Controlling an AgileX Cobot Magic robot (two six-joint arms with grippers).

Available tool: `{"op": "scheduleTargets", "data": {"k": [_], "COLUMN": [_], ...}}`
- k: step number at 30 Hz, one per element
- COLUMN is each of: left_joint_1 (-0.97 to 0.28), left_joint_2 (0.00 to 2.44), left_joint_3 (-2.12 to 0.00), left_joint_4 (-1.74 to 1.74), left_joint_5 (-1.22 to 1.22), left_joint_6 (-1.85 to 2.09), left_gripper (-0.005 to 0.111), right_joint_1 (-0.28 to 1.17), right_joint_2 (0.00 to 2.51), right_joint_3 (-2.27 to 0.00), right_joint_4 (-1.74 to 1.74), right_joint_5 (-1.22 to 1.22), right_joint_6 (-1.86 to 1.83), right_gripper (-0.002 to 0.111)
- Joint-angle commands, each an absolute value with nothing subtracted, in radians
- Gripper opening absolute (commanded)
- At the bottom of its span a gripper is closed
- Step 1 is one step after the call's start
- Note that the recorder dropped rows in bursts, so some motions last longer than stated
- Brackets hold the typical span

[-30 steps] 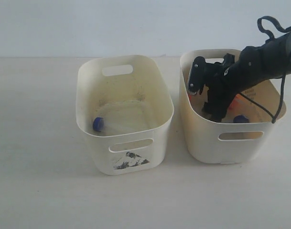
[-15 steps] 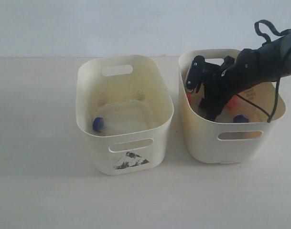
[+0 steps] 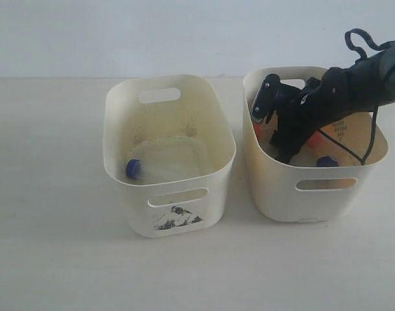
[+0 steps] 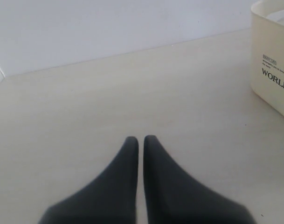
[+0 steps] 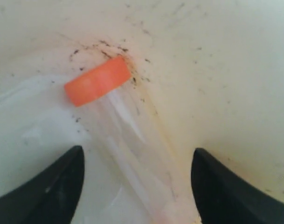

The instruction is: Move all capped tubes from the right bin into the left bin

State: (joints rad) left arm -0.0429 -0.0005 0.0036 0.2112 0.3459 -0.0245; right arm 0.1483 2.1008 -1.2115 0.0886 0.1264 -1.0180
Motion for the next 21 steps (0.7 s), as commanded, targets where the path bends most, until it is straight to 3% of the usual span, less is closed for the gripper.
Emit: {"op": "scheduleTargets", "data": {"k": [1, 10, 21], "left_joint_1": [-0.044, -0.044, -0.044], "left_joint_2": [0.0, 0.0, 0.0], "left_joint_3": [0.0, 0.0, 0.0], "left_joint_4": [0.206, 0.206, 0.206], "left_joint_5": [0.341, 0.341, 0.341], "left_joint_6": [-0.035, -0.035, -0.035], "left_gripper": [0.004, 0.004, 0.004], "right_joint_1": [0.144, 0.144, 0.149], "right_joint_2": [2.138, 2.138, 2.033], "right_joint_3": [-1.197, -1.197, -1.197], "right_joint_4": [0.094, 0.096, 0.089], "right_joint_5": [0.184, 0.207, 0.426], "right_joint_6": [-1.019, -1.003, -0.998], "right_gripper": [0.058, 0.001, 0.0]}}
